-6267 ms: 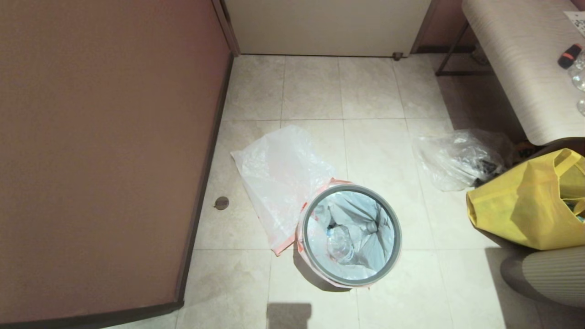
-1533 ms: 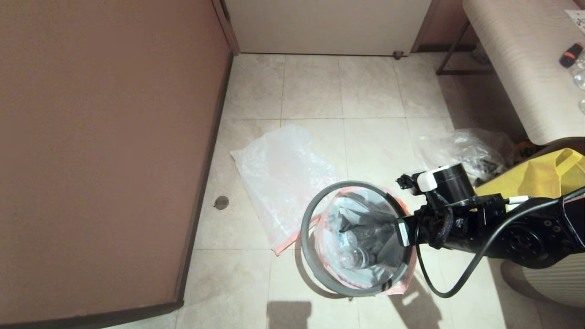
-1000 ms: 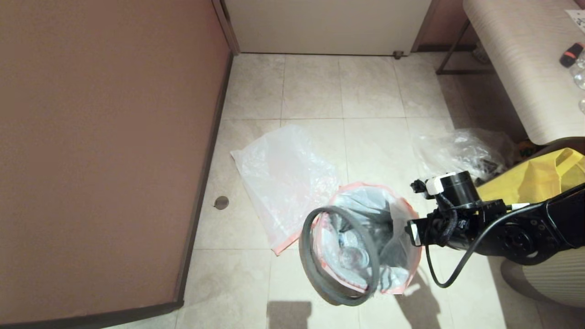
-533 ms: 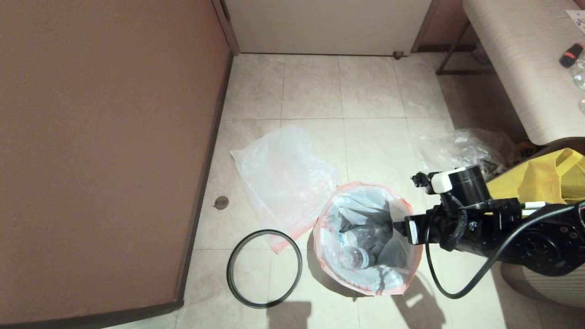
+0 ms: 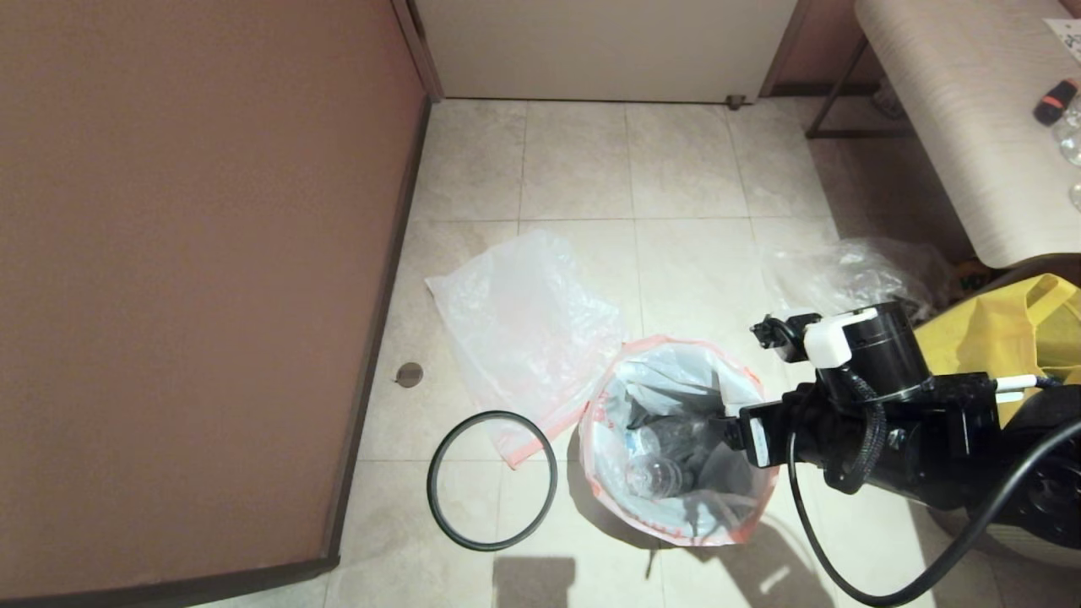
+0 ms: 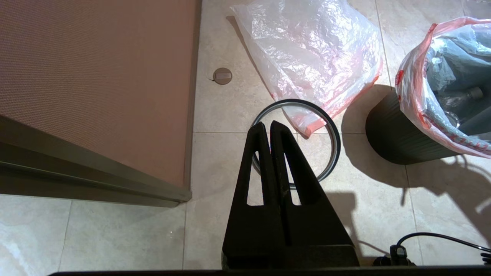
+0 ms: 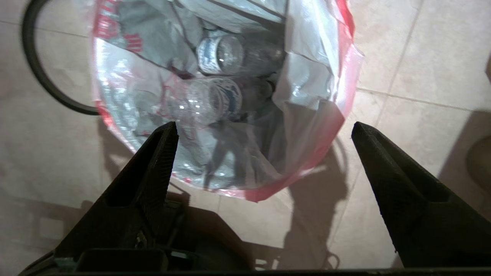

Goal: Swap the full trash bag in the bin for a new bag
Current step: Place the trash bag on the floor

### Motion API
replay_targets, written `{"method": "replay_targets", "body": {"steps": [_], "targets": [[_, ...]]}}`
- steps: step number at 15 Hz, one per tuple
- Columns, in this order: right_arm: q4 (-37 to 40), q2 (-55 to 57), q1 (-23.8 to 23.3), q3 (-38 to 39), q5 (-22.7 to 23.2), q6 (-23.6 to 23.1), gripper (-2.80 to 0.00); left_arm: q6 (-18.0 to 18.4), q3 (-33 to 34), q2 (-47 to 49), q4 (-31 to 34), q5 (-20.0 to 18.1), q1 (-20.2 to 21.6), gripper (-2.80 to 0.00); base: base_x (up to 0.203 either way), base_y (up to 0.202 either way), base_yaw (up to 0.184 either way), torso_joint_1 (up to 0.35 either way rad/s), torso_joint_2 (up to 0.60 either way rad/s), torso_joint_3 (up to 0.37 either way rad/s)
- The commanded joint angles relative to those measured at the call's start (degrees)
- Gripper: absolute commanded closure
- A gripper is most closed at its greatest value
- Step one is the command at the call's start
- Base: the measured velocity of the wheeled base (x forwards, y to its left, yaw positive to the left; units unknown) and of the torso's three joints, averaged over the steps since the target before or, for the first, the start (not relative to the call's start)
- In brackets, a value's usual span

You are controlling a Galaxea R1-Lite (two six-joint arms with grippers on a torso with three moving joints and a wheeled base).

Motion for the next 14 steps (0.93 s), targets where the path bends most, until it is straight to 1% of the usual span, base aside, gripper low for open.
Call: {"method": "replay_targets", "body": {"steps": [1, 3, 5, 8, 10, 13, 14], "targets": [[-0.3, 2.6, -0.5, 0.3, -1.4, 0.1, -2.80, 0.0, 0.0, 0.0, 0.0, 0.0, 0.0, 0.00, 0.000, 0.000, 0.000, 0.000, 0.00, 0.000], [-0.5, 4.0, -2.2, 0.7, -1.5, 0.1, -2.80, 0.0, 0.0, 0.0, 0.0, 0.0, 0.1, 0.00, 0.000, 0.000, 0.000, 0.000, 0.00, 0.000], [-1.2, 6.2, -5.5, 0.8, -0.6, 0.1, -2.80, 0.0, 0.0, 0.0, 0.0, 0.0, 0.0, 0.00, 0.000, 0.000, 0.000, 0.000, 0.00, 0.000], [-5.7, 9.6, -9.6, 1.9, 5.3, 0.0, -2.80, 0.0, 0.0, 0.0, 0.0, 0.0, 0.0, 0.00, 0.000, 0.000, 0.000, 0.000, 0.00, 0.000], [-8.7, 13.1, -10.6, 2.2, 6.7, -0.5, -2.80, 0.0, 0.0, 0.0, 0.0, 0.0, 0.0, 0.00, 0.000, 0.000, 0.000, 0.000, 0.00, 0.000], [-13.5, 17.9, -10.5, 2.2, 8.4, -2.9, -2.80, 0.0, 0.0, 0.0, 0.0, 0.1, 0.0, 0.00, 0.000, 0.000, 0.000, 0.000, 0.00, 0.000], [-15.4, 19.6, -10.5, 2.0, 8.6, -4.4, 0.00, 0.0, 0.0, 0.0, 0.0, 0.0, 0.0, 0.00, 0.000, 0.000, 0.000, 0.000, 0.00, 0.000]]}}
